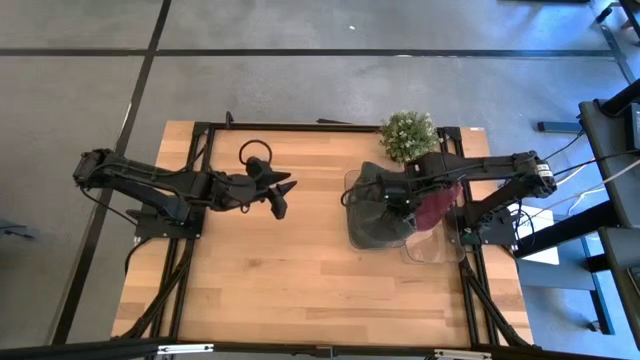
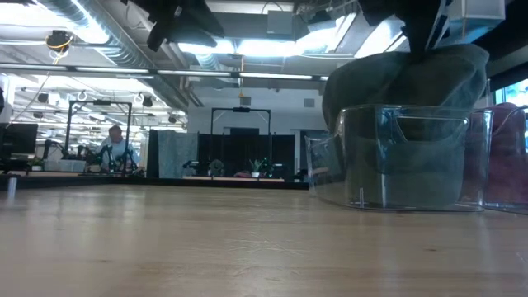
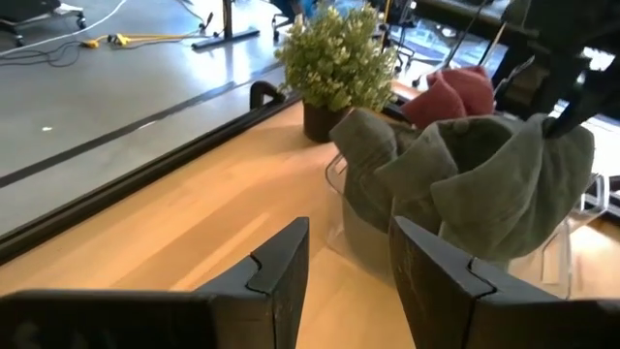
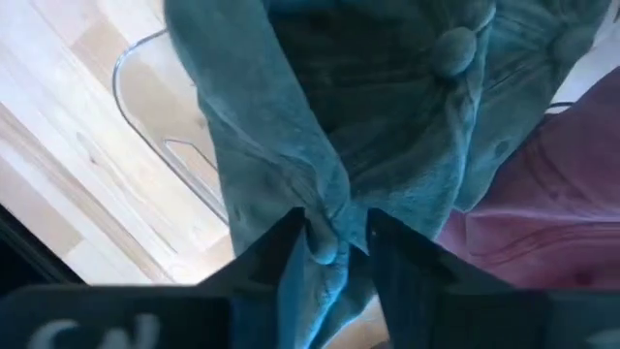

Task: Pick & Place hat
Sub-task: Put the black cap into the left transparent bin

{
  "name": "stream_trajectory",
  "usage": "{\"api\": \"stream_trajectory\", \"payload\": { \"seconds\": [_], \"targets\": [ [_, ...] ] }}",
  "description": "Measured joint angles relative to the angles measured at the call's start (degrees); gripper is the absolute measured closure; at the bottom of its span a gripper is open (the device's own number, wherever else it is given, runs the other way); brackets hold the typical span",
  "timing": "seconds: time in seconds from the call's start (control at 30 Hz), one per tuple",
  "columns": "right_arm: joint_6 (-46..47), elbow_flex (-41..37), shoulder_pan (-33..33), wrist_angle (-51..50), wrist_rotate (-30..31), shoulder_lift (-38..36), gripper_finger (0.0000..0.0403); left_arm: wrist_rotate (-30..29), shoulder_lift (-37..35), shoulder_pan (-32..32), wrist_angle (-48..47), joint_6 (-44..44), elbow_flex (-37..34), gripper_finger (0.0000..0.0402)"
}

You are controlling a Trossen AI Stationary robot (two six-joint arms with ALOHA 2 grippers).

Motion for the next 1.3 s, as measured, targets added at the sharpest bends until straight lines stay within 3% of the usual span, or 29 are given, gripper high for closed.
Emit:
{"api": "stream_trajectory", "payload": {
  "seconds": [0.17, 0.37, 0.53, 0.73, 0.97, 1.13, 1.3],
  "targets": [
    [-1.4, 1.7, -2.5, -1.0, 5.7, 0.0, 0.0242, -1.5, 0.0, 0.0, -2.3, 0.0, 0.0, 0.0261],
    [-5.5, 10.1, -3.7, -1.0, 16.1, -0.1, 0.0214, -2.2, 0.0, -0.1, -7.1, -3.1, 0.0, 0.0263],
    [-18.3, 13.6, -1.0, 15.7, 15.1, -0.1, 0.0214, -2.2, 0.0, -0.7, -8.1, -4.5, 0.0, 0.0261],
    [-31.1, 8.5, 2.2, 32.4, 10.0, 4.3, 0.0216, -2.2, 0.0, -0.9, -8.6, -6.1, 0.0, 0.0263],
    [-31.9, 5.0, 2.1, 23.5, 7.8, 14.4, 0.0217, -1.4, 0.0, -0.9, -9.1, -8.0, 0.0, 0.0263],
    [-27.4, 5.0, 2.0, 12.9, 16.1, 18.6, 0.0217, -1.1, 0.0, -1.2, -9.1, -9.2, 0.0, 0.0261],
    [-25.6, 5.0, 2.0, 9.1, 16.9, 19.2, 0.0217, -1.5, 0.0, -2.1, -8.9, -9.2, 0.0, 0.0263]
  ]
}}
